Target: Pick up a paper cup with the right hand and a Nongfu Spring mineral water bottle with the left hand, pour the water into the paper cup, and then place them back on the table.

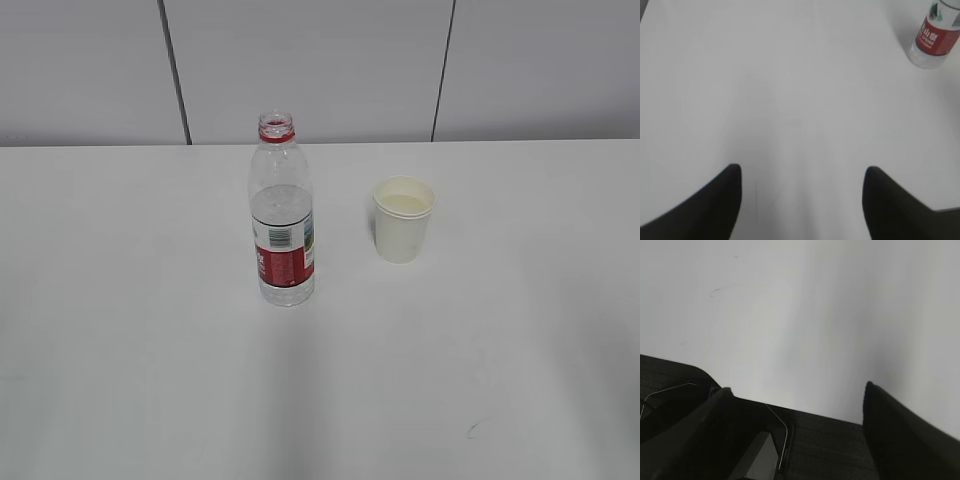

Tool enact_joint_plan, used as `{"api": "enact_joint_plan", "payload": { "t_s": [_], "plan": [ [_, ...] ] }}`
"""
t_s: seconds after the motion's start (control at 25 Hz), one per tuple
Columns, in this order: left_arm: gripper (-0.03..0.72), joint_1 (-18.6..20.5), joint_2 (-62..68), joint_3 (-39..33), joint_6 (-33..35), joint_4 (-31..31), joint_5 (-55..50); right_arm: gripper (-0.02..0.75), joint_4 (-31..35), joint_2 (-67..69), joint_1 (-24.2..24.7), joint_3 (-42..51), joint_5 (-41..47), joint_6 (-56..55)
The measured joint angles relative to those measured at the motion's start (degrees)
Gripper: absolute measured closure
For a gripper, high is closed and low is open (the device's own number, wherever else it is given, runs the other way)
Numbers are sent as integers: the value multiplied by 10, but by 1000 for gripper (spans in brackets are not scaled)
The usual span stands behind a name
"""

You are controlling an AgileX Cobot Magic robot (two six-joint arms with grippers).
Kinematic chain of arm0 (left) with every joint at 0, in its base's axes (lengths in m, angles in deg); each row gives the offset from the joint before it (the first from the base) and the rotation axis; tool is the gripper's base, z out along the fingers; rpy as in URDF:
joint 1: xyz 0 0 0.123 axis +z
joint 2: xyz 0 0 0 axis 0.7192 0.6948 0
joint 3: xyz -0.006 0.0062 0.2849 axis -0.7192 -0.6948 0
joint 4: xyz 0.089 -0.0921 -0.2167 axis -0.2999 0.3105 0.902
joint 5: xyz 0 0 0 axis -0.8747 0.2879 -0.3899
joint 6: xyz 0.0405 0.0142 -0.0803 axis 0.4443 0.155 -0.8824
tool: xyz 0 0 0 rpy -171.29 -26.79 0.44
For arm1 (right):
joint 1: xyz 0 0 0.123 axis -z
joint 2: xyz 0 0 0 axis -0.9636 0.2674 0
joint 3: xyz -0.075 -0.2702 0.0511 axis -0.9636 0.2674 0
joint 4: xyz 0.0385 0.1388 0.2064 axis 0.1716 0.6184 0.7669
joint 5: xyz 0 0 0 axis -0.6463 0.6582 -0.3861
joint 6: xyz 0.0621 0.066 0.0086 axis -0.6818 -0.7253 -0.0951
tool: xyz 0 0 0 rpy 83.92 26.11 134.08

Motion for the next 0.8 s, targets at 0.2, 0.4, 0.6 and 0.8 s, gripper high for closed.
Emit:
{"api": "enact_joint_plan", "payload": {
  "t_s": [0.2,0.4,0.6,0.8],
  "plan": [
    [228,0,-42,0,-11,0,-4,147,0,-54,0,13,15,0],
    [228,0,-43,0,-14,9,-4,147,0,-140,0,24,33,0],
    [228,0,-44,0,-14,10,-4,147,1,-236,0,24,40,0],
    [230,0,-44,0,-14,11,-4,147,1,-330,0,24,43,0]
  ]
}}
